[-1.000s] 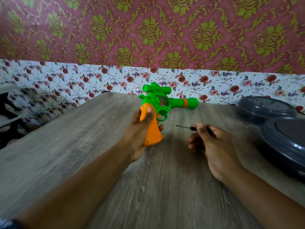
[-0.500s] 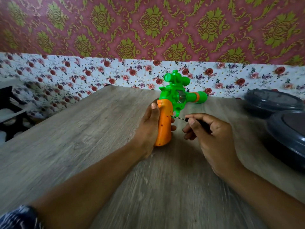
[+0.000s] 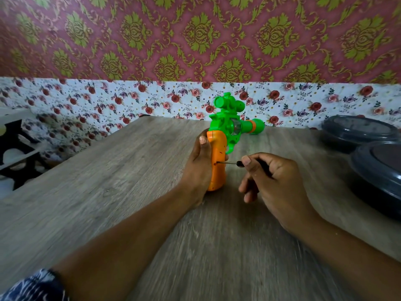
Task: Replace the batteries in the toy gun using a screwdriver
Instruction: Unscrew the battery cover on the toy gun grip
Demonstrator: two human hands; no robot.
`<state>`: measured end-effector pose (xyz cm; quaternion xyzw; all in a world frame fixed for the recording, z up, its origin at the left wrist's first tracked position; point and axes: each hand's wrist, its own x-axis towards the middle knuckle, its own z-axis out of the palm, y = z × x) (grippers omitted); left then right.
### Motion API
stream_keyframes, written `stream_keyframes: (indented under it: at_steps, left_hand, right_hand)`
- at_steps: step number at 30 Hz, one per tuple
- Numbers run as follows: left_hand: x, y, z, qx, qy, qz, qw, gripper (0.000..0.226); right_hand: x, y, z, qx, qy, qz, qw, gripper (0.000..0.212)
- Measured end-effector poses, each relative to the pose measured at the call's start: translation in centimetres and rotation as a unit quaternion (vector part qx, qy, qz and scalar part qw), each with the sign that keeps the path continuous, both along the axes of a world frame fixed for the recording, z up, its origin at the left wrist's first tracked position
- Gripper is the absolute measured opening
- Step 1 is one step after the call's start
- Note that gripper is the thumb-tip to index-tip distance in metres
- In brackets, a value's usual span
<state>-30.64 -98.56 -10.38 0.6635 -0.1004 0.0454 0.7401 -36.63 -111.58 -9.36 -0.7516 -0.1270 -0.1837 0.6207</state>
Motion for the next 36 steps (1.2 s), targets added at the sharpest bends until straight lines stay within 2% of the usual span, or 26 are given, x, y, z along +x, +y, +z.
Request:
stream_keyframes:
  at_steps: [4, 8, 12, 15, 20, 25, 28, 32, 36]
  left_hand:
    - [-0.2, 0.0, 0.2, 0.021, -0.001, -0.007, 1.000, 0.048]
    - [-0.2, 0.1, 0.0, 0.044, -0.019, -0.024, 0.999, 0.045]
    - [-0.2, 0.0, -0.1, 0.042, -0.036, -0.035, 0.998, 0.042]
    - [0.0, 0.2, 0.0, 0.030, -0.008, -0.037, 0.999, 0.040]
    - [0.2, 0.4, 0.0, -0.004, 0.018, -0.039, 0.999, 0.046]
    - [0.3, 0.4, -0.3, 0.002, 0.023, -0.044, 0.999, 0.054]
    - [0.0, 0.4, -0.1, 0.026, 0.015, -0.031, 0.999, 0.043]
    - [-0.7, 0.2, 0.3, 0.032, 0.007, -0.016, 0.999, 0.045]
    - [-1.0, 0.0, 0.6, 0.034, 0.009, -0.007, 0.999, 0.046]
  right_hand:
    - [-0.2, 0.0, 0.1, -0.008, 0.003, 0.000, 1.000, 0.023]
    - [-0.5, 0.4, 0.2, -0.042, -0.004, -0.001, 0.999, 0.029]
    - [-0.6, 0.6, 0.2, -0.036, -0.010, -0.005, 0.999, 0.026]
    - [-0.6, 0.3, 0.2, -0.027, -0.014, -0.017, 0.999, 0.025]
    - [-0.6, 0.4, 0.1, -0.030, -0.001, -0.014, 0.999, 0.024]
    - [-0.5, 0.3, 0.0, -0.003, 0.012, -0.010, 1.000, 0.024]
    - [-0.5, 0.4, -0.1, -0.022, 0.004, -0.009, 1.000, 0.021]
    - [-0.5, 0.5, 0.0, -0.049, -0.006, -0.006, 0.999, 0.020]
    - [-0.4, 0.4, 0.0, -0.125, -0.045, -0.006, 0.991, 0.015]
